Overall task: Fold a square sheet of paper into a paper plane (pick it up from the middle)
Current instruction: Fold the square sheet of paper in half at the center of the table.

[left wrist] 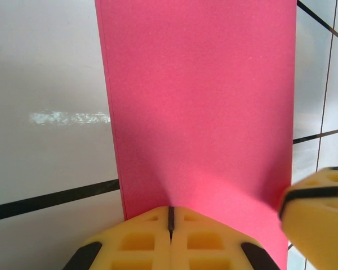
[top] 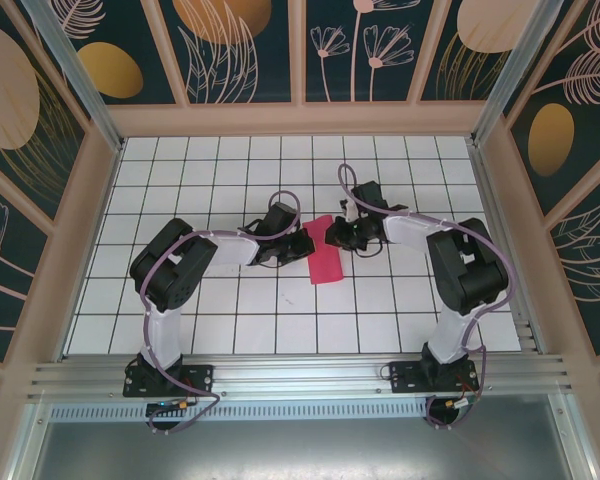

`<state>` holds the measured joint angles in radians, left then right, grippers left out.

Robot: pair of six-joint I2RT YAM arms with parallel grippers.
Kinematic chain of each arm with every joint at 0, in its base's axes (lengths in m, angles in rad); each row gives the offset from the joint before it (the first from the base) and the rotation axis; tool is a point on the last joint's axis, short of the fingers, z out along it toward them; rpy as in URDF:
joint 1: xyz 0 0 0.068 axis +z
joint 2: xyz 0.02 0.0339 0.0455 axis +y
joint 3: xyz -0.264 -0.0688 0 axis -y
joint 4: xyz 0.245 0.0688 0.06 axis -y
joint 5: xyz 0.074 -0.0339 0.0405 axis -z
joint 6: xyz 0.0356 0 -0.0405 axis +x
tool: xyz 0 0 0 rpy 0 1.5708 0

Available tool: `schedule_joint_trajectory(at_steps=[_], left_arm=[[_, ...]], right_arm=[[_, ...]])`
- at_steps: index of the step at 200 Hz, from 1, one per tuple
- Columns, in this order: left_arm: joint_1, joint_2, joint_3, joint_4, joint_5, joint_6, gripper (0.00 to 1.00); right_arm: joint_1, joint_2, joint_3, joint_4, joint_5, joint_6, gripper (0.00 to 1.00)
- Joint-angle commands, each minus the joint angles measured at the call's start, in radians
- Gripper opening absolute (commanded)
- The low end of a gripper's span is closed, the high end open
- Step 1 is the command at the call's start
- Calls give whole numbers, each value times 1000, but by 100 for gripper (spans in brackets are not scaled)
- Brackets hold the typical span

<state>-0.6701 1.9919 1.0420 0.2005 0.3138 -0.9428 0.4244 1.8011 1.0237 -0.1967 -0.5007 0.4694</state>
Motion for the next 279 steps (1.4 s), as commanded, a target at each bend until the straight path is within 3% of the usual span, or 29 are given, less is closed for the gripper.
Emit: schedule_joint_trajectory(at_steps=[1, 73, 127, 161, 234, 279], left_arm=[[-1, 63, -5, -107, -55, 29, 7], [-2, 75, 4, -123, -56, 35, 6], [-2, 74, 5, -128, -56, 41, 6], [-2, 76, 13, -130, -57, 41, 6], [-2, 83, 16, -133, -55, 45, 6], [-2, 82, 17, -135, -54, 49, 6]], right_arm=[[-22, 31, -36, 36, -33, -28, 18], [-67, 74, -101, 69, -43, -37, 20], [-68, -91, -112, 71, -162, -29, 21], [-66, -96, -166, 93, -242, -40, 19], [-68, 13, -193, 46, -118, -63, 19], [-54, -96, -185, 44, -186, -49, 20]])
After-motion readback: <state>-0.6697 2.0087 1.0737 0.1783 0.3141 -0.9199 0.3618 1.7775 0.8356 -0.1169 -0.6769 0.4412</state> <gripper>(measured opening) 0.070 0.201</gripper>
